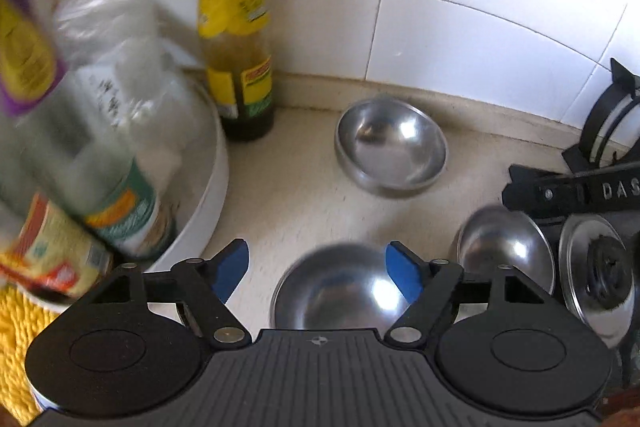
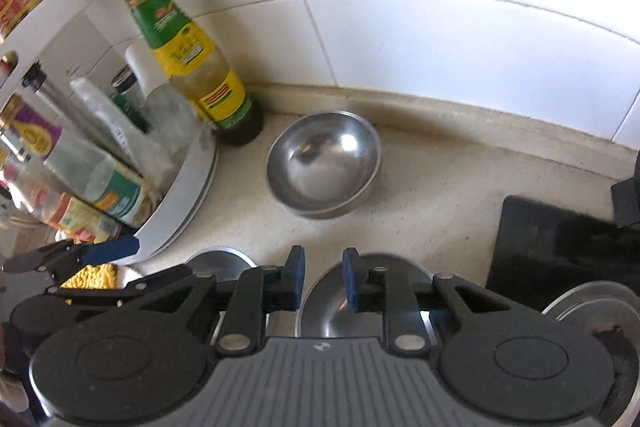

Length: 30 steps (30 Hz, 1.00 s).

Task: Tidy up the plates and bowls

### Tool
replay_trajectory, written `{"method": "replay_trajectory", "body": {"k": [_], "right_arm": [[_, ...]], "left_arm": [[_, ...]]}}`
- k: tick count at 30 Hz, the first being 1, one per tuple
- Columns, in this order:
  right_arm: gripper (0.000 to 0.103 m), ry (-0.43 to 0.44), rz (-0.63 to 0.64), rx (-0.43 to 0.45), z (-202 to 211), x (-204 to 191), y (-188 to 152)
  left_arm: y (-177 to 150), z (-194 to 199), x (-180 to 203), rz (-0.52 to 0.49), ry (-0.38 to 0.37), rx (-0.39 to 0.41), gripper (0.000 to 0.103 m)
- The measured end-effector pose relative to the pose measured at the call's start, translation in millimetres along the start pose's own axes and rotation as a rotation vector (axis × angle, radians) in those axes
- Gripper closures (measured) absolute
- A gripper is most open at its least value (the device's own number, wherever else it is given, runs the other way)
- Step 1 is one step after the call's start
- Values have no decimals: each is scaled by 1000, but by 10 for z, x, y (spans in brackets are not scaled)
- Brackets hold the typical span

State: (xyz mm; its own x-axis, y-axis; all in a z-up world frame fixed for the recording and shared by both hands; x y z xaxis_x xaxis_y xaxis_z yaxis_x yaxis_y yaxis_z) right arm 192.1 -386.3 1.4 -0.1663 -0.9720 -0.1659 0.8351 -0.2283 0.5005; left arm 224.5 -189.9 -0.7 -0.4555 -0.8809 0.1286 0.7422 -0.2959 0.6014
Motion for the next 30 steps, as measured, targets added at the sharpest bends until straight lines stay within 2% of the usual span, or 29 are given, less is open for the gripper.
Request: {"method": "replay_trajectory", "body": {"k": [4, 6, 12, 15, 23, 30], "right_arm": [[54, -12, -1, 6, -66, 91, 51], [52, -15, -12, 11, -112, 151, 109], [50, -18, -49, 1, -416, 253, 343], [50, -28, -54, -12, -593, 286, 427], [50, -24, -59, -29, -844, 385, 500], [49, -24, -65, -47, -957, 399, 509]], "left_arm": [[161, -165, 108, -10, -1, -5, 16], [247, -255, 142, -14, 15, -10, 11], [489, -554, 92, 24, 54, -8, 8], [586, -780, 74, 22, 87, -37, 8], [657, -1077, 57, 12, 101, -64, 8], [674, -1177, 62, 0, 105, -73, 8]]}}
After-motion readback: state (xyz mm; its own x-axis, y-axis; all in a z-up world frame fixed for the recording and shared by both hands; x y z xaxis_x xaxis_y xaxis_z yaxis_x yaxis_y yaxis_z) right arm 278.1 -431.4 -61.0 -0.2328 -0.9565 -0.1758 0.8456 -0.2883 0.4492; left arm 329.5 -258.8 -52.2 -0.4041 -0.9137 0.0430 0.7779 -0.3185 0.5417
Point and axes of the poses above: each gripper's, at about its wrist camera, not at the fingertips, and z roughly against the way its jaws point, x to its right, y to its top, the point moved 1 cm from there along -z, roughly the way its jaws point, and after that the axes turned 7 degrees about -y, right-handed, at the moved point
